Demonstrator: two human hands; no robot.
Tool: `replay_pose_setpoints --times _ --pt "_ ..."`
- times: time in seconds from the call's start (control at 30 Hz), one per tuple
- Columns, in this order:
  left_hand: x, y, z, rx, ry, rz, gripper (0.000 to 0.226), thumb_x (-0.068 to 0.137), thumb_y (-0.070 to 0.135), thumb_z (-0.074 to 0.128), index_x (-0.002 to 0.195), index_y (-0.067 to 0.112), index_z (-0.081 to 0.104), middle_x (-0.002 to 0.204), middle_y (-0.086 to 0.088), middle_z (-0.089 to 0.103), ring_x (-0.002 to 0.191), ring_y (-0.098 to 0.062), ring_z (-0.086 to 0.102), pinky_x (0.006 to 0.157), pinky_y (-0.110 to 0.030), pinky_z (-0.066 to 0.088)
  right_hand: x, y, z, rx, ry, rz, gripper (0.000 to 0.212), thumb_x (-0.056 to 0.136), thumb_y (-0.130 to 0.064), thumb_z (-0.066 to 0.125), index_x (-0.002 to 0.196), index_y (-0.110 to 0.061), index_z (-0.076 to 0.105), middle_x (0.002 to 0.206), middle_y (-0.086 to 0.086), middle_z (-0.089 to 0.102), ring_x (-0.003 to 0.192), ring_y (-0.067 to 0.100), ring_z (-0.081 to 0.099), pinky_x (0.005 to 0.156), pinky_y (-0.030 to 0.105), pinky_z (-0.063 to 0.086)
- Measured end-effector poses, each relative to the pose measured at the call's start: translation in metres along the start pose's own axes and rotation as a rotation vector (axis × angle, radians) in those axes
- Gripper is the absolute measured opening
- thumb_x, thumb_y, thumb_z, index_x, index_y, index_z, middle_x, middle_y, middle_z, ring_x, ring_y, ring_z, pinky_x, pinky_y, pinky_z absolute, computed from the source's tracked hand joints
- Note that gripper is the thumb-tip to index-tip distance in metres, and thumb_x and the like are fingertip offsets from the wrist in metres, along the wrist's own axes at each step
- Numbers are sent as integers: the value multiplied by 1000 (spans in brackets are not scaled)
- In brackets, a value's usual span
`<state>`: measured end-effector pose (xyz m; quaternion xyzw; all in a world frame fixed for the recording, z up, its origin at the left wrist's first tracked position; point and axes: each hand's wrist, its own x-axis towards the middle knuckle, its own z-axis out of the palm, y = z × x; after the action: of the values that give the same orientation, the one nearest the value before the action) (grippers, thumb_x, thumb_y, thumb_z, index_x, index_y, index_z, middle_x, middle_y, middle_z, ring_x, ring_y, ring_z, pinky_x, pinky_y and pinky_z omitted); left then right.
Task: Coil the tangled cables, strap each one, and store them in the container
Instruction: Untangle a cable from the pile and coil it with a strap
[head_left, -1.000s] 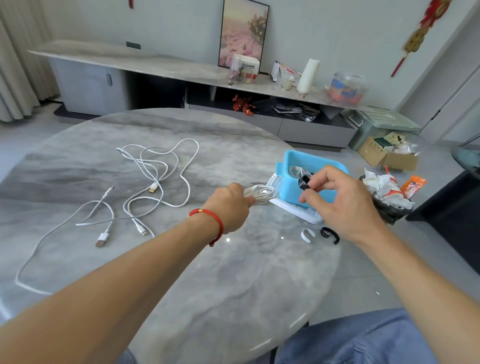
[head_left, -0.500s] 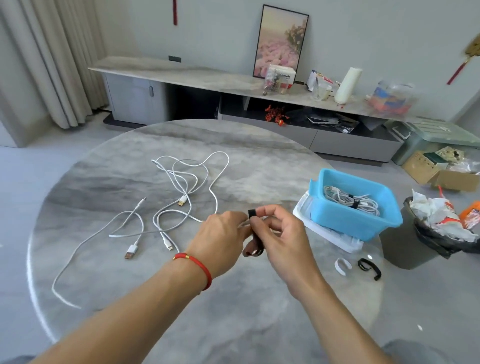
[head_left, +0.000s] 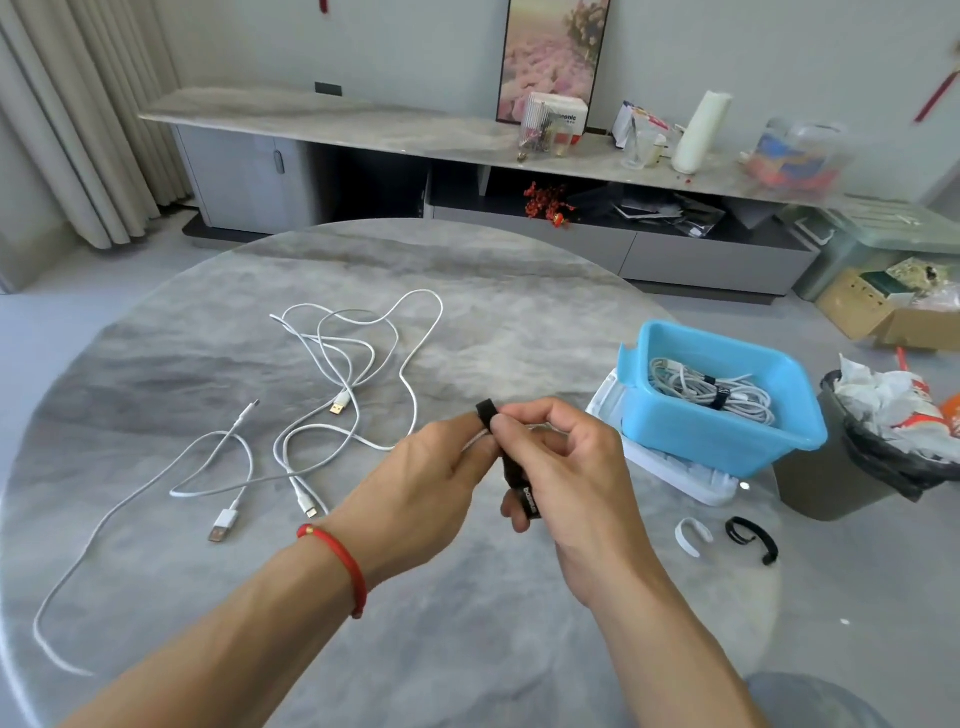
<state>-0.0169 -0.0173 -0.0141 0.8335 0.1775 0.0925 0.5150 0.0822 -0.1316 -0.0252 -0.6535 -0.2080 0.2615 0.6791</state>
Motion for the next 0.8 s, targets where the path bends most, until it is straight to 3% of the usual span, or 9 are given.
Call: replay_pose_setpoints --times 0.17,0.3,0.47,0.53,0.6,0.67,0.8 --pt "-5 -2 2 -446 33 -147 35 107 33 41 102 13 69 65 7 35 47 -13 25 44 -23 22 -7 1 8 -30 35 -41 6 94 -23 74 89 -25 75 68 7 71 41 25 48 40 27 42" --pt "-7 1 3 -510 73 -231 45 103 47 44 97 18 77 49 15 33 43 -12 20 43 -19 16 -15 4 13 -146 21 -98 15 94 -34 74 85 -23 74 58 9 63 38 21 48 40 29 44" --pt "-4 5 9 -546 161 -271 53 103 42 48 58 20 64 45 13 38 40 -11 21 42 -17 17 -21 1 14 -251 43 -198 9 99 -28 67 94 -31 74 56 3 61 41 15 50 45 28 44" --pt "-2 7 11 -573 213 -246 47 103 40 50 67 14 67 48 10 39 39 -11 22 41 -17 18 -27 0 14 -316 65 -258 19 99 -25 66 112 -38 70 65 -4 66 47 13 53 52 27 46" --pt "2 7 7 -649 280 -245 47 102 40 51 89 -3 66 49 9 35 40 -11 21 40 -16 18 -35 0 15 -355 93 -326 33 97 -25 66 125 -42 61 75 -8 70 53 14 58 56 25 48" --pt "7 6 0 -706 314 -245 47 102 39 51 98 -6 63 49 10 32 41 -10 19 39 -15 17 -43 1 16 -338 84 -386 23 99 -30 61 119 -41 59 79 -9 72 59 14 63 54 30 50" --pt "4 2 -3 -550 334 -132 44 102 44 51 84 7 68 48 14 32 40 -11 22 40 -19 21 -52 -3 14 -261 44 -361 6 97 -37 62 103 -36 64 85 -8 76 60 17 67 53 34 53"
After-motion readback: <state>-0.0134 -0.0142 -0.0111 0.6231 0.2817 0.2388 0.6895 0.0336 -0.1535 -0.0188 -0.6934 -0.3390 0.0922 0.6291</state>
